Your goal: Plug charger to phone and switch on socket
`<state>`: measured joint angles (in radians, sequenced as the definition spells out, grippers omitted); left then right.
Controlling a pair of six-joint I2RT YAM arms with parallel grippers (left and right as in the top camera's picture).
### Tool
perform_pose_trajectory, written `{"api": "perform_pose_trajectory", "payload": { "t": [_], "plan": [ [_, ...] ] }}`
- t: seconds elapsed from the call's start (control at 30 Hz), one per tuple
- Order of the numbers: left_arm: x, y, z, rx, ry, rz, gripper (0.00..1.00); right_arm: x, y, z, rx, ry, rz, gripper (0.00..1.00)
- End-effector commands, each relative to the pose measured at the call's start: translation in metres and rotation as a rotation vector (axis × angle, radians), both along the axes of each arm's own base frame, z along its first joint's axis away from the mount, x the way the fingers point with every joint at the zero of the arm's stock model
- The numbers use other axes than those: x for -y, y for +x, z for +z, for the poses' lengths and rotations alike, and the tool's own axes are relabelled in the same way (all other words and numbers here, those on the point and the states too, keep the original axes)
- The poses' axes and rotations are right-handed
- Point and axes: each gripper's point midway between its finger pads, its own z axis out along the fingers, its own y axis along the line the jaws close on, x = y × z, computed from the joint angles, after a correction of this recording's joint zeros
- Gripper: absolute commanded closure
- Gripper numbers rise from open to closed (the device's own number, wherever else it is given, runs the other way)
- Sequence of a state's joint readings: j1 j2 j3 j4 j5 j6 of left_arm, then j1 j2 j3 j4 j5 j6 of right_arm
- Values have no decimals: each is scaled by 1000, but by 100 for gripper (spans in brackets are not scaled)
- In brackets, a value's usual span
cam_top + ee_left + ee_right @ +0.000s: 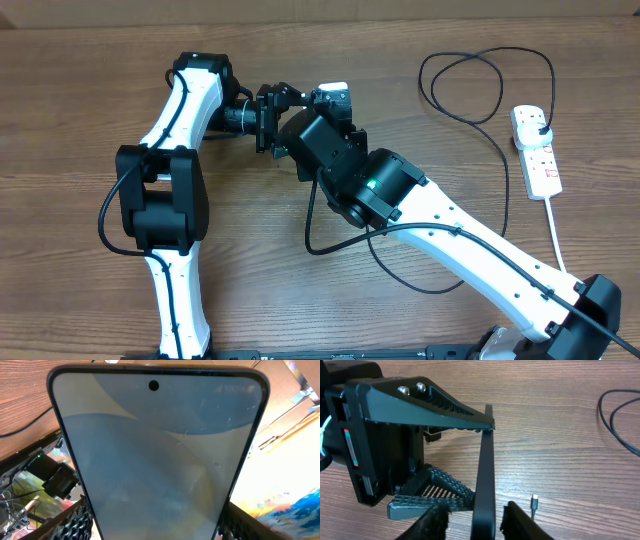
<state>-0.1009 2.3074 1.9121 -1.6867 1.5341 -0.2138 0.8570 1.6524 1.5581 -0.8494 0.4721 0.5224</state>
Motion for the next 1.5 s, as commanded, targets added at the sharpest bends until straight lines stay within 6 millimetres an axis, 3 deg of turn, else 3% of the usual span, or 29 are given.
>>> {"api": "perform_pose_trajectory", "payload": {
  "t": [0.0, 0.27, 0.5, 0.6, 0.63, 0.9, 1.07, 1.23, 1.47],
  "plan": [
    [-1, 1, 33, 93, -52, 24, 38, -1, 3, 8, 12, 22, -6, 72],
    [-1, 1, 33, 92, -52, 24, 37, -2, 2, 8, 9, 25, -4, 87],
    [-1, 1, 32, 91, -52, 24, 30, -5, 2, 9, -1, 75, -31, 96],
    [-1, 1, 32, 91, -51, 23, 7, -4, 4, 10, -8, 139, -97, 96],
    [-1, 1, 32, 93, -51, 23, 0, -4, 5, 10, -10, 167, -127, 96],
    [-1, 1, 32, 88, -51, 23, 0, 15, 15, 17, -10, 570, -611, 96],
    [-1, 1, 32, 17, -43, 24, 0, 13, 15, 17, -74, 887, -887, 96],
    [-1, 0, 32, -25, -39, 24, 22, 10, 13, 15, -120, 1016, -995, 96],
    [-1, 0, 32, -87, -32, 25, 40, 3, 9, 12, -180, 1060, -1016, 96]
  ]
}}
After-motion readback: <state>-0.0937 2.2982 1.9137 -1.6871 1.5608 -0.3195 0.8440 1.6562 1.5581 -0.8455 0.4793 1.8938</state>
